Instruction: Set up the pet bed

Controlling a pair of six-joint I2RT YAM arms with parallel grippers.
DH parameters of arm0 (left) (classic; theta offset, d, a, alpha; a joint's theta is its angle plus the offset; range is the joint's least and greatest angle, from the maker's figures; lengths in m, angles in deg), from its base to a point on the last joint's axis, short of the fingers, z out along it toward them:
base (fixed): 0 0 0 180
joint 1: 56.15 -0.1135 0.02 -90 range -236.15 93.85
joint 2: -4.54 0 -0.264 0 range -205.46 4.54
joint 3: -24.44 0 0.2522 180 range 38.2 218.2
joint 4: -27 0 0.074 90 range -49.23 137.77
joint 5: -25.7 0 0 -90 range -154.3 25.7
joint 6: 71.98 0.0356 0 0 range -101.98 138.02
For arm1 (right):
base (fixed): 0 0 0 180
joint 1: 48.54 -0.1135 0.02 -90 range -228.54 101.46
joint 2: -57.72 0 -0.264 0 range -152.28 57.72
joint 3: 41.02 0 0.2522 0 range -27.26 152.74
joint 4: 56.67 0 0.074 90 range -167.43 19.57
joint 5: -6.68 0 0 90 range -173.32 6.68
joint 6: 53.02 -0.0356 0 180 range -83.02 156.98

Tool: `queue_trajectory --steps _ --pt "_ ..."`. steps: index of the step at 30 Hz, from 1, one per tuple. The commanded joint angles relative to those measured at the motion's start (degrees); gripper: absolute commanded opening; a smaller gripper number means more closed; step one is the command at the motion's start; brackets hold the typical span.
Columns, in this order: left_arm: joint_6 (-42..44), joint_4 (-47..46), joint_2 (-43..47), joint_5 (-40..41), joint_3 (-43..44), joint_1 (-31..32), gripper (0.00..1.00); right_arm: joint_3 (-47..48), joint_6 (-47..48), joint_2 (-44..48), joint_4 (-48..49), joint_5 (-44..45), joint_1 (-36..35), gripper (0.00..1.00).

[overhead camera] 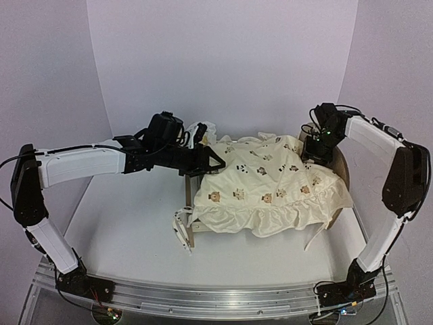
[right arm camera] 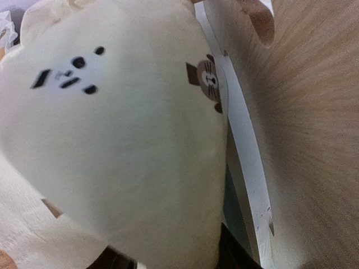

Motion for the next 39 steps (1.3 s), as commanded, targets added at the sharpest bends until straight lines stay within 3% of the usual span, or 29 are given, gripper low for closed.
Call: queue_trajectory --steps 1,4,11,17,23,27,33,39 --pt "2.36 -0.8 3.95 3.1 -1.62 0.3 0.81 2.87 -0.52 2.76 3.24 -0.52 0.29 0.6" --pt "4.66 1.88 5.75 7.22 -1.54 0.34 0.91 5.73 -1.06 2.83 3.23 -3.32 0.25 0.75" --pt "9.35 9.22 11.4 26.13 -3.65 0.29 0.92 8.62 1.03 5.2 3.22 -2.94 -4.02 0.97" --pt "14.16 7.23 18.23 35.59 -11.61 0.32 0.91 6.6 5.8 7.81 3.23 2.97 -14.45 0.98" --pt "16.79 5.56 24.63 36.92 -20.15 0.29 0.89 -0.19 8.68 11.14 5.82 2.59 -28.29 0.98" --pt "15.91 4.55 24.49 36.23 -22.25 0.28 0.86 -1.64 10.68 11.3 6.12 9.55 -35.44 0.98" --pt "16.26 1.19 21.28 29.82 -22.79 0.29 0.83 0.58 15.71 13.01 5.31 32.67 -35.07 0.98" --pt "15.41 -1.36 17.57 26.86 -21.55 0.34 0.8 2.94 14.82 14.45 3.62 31.52 -22.96 0.98"
